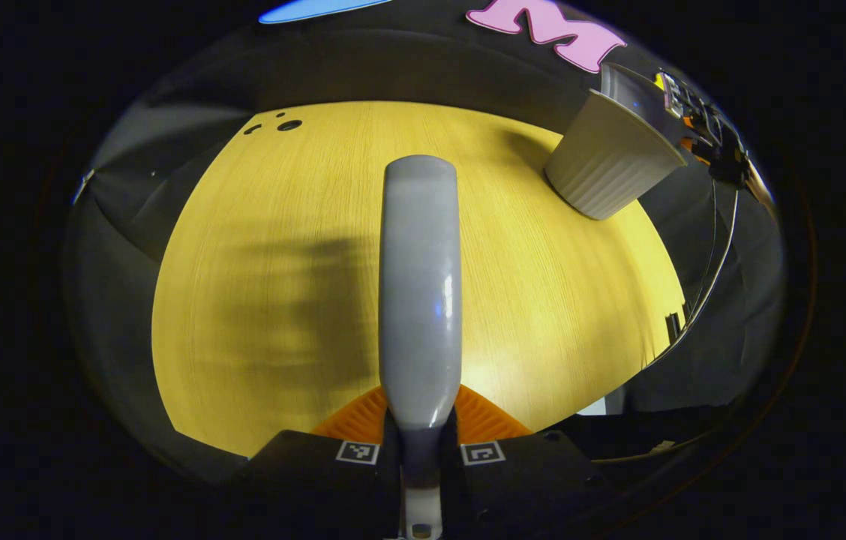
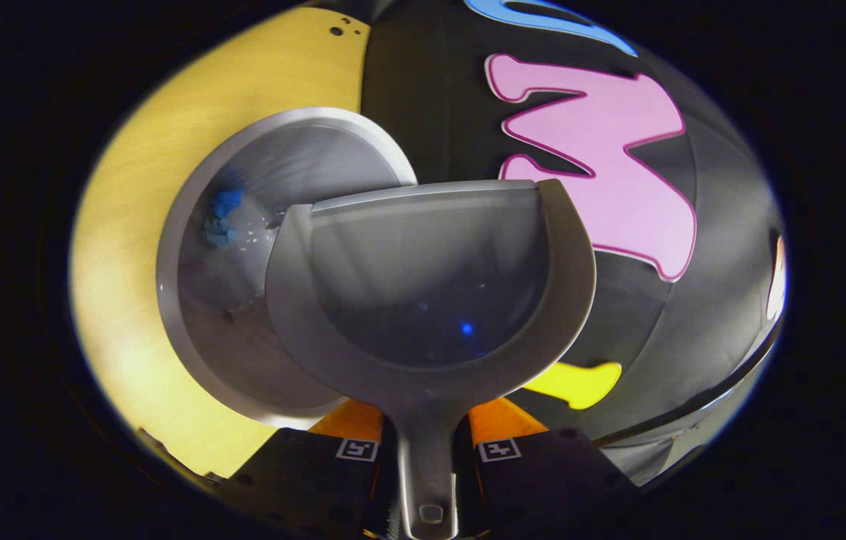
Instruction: Pick up the small broom and dustpan from the desktop, sweep the trash into the dustpan with the broom, and then empty the trash into the garbage bin.
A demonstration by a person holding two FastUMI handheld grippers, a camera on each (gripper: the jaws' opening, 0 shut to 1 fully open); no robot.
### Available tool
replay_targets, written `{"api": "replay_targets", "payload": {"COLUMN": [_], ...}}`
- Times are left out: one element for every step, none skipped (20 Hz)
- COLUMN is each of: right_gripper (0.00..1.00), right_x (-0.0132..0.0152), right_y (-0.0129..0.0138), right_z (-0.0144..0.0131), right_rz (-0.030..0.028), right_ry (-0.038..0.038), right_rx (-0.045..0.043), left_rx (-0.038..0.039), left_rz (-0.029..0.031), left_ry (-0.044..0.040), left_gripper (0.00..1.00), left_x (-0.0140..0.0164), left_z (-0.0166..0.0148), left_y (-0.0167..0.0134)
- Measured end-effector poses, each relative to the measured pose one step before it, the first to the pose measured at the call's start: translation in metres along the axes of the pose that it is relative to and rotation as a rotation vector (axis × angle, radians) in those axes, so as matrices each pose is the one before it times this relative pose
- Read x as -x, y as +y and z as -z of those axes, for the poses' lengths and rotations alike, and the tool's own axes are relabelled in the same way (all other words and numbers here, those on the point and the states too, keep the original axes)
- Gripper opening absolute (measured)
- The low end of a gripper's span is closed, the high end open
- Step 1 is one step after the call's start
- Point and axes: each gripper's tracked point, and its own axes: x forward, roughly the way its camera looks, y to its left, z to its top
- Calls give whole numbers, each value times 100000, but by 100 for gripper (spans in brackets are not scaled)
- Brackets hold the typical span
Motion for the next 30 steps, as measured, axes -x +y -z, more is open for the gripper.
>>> {"api": "replay_targets", "payload": {"right_gripper": [33,33,33,33,29,33,33,33,29,33,38,29,33,33,33,33,33,33,33,33,33,33,29,33,33,33,33,33,33,33], "right_x": [11,-126,202,369,364,287,342,394,402,381,399,-153,99,-233,159,358,103,270,222,222,75,19,-33,-34,-143,-50,-104,-142,-263,-80], "right_y": [-275,-466,-213,-136,-169,-265,-212,-337,-270,-218,18,376,279,242,269,240,414,351,227,230,405,475,729,477,604,345,320,304,361,288], "right_z": [337,291,330,455,453,337,189,220,62,-166,-28,-18,-73,-282,-386,-319,-379,-303,-260,63,64,-46,137,323,-61,-110,238,193,410,119], "right_rz": [-1979,-1871,-1751,-1823,-1944,-1939,-1671,-1663,-1944,-2163,-2405,-2375,-2915,-3319,-3591,-3436,-3205,-3121,-2327,-2311,-2838,-4245,-4999,-4104,-2720,-2689,-2756,-2982,-3375,-3591], "right_ry": [1116,1351,1497,1299,1036,923,808,546,32,-309,36,333,1,-473,-683,-1026,-721,-473,-710,-401,-119,230,678,118,-702,-55,655,520,1429,1876], "right_rx": [-5339,-5754,-6223,-6910,-6837,-6531,-6496,-6983,-7261,-7586,-7188,-6592,-6174,-5596,-4504,-4655,-3970,-2263,-1353,-1035,-1449,-3215,-3911,-2739,-1088,-179,-14,-273,-654,-758], "left_rx": [-547,-52,-240,-1007,-1161,-840,-537,-7,306,511,315,373,475,791,1084,1134,1161,799,348,-151,-890,-1284,-715,313,1204,1308,1279,1273,2010,1875], "left_rz": [-522,-624,-1175,-1093,-927,-434,142,141,97,-75,-10,-73,-27,-10,-140,856,1181,653,207,-306,-552,-1005,-805,460,874,206,-205,-185,143,460], "left_ry": [-553,-226,-653,-1034,-772,-355,-363,-142,-305,-383,-560,-463,-412,-235,84,-632,-998,-874,-835,-764,-549,-286,-356,-237,291,751,631,498,548,630], "left_gripper": [25,25,25,25,25,25,29,25,25,25,25,25,25,25,25,25,25,25,25,25,25,28,25,25,25,25,25,25,25,25], "left_x": [-35,39,83,68,102,137,-8,119,83,181,20,89,-32,46,103,252,228,204,19,136,-8,85,89,-191,-194,-169,-412,-286,-243,-209], "left_z": [-11,-26,-145,-144,-51,-81,-83,-117,-101,-88,-129,-62,-49,-4,43,-150,-246,-117,-28,-44,-111,-18,-29,-156,83,170,120,215,196,256], "left_y": [39,55,58,44,187,61,34,56,-14,-86,-64,-53,-11,-82,-132,-333,-75,-31,30,23,27,208,174,23,-75,8,-133,-76,-197,-154]}}
